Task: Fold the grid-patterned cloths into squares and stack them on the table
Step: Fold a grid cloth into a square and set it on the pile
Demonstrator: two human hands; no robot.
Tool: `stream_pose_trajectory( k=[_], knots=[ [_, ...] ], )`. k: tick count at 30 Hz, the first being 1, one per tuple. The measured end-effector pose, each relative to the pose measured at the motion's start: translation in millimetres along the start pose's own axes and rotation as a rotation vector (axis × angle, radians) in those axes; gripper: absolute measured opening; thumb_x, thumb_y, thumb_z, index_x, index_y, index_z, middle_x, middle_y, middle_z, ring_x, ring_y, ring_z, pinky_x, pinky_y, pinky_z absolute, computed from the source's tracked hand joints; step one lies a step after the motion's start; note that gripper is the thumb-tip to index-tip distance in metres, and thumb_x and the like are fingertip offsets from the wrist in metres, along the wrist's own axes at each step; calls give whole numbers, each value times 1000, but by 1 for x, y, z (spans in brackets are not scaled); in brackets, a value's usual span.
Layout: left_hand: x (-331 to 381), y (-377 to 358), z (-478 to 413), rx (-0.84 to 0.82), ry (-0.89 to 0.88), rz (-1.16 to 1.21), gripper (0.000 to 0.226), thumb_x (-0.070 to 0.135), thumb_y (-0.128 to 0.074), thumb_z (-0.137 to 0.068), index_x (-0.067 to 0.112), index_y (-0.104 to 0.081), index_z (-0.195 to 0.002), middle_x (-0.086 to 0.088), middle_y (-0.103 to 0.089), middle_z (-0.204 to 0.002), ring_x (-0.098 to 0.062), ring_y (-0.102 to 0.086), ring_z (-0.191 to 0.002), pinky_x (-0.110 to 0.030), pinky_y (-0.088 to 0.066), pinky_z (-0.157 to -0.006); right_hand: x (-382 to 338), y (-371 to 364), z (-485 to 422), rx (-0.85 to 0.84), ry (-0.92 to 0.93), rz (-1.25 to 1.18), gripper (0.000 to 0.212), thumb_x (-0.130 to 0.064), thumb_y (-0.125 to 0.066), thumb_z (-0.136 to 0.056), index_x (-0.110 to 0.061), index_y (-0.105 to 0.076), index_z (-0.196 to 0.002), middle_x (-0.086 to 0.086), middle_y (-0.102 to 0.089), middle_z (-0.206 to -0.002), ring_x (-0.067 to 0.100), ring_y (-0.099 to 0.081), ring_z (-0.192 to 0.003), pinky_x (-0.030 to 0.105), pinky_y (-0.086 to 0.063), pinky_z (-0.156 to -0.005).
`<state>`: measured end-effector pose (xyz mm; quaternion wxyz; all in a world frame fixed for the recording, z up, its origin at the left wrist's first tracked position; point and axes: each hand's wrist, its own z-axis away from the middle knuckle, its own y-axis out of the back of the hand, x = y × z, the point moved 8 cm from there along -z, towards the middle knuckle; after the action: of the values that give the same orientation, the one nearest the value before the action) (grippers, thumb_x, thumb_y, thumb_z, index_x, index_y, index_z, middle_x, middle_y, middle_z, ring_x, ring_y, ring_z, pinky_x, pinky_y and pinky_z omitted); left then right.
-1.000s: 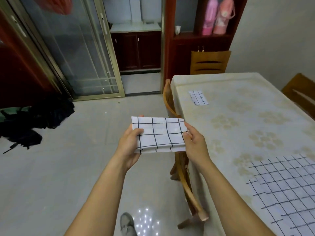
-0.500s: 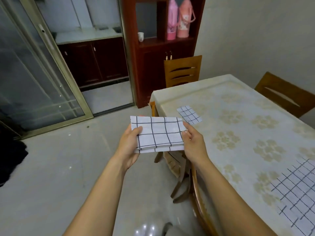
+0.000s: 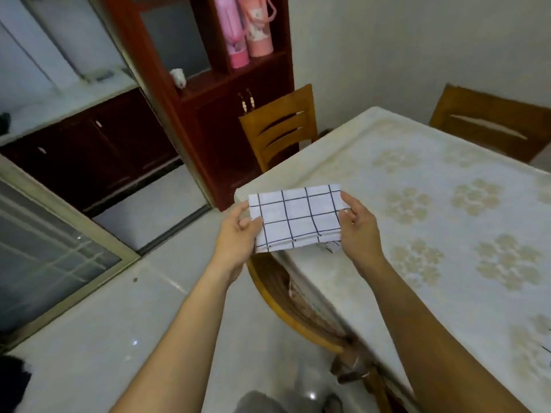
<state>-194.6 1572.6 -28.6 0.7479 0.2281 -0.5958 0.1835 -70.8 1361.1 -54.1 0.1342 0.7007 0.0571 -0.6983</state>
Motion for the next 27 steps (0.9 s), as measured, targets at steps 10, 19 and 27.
stream_pose_trajectory(
  k=[10,19,27],
  knots=[
    [-13,-91,-175,-280,-138,-226,48,20,-61,-98,51,-49,-132,-9,-67,-111,-25,-72,-91,-39,-62,-54,46,51,-61,410,-127,108,47,-6,-54,-97,-23,-51,-141,-10,-68,-92,-9,-62,-89,28,-54,-85],
    [-55,-118,-281,-534,-203,-385,27,11,-58,-99,27,-70,-118,4,-60,-115,-14,-69,-83,-29,-60,-53,91,14,-99,554,-255,278,45,-4,-57,-88,-44,-67,-107,-24,-64,-103,20,-63,-82,47,-58,-76],
    [-141,-143,-305,-747,-173,-697,46,1,-60,-93,33,-63,-126,-5,-64,-130,-26,-69,-93,-32,-57,-85,169,-4,-87,554,-487,368,40,-8,-60,-90,-34,-65,-121,-4,-70,-95,22,-70,-72,19,-50,-64]
  ],
)
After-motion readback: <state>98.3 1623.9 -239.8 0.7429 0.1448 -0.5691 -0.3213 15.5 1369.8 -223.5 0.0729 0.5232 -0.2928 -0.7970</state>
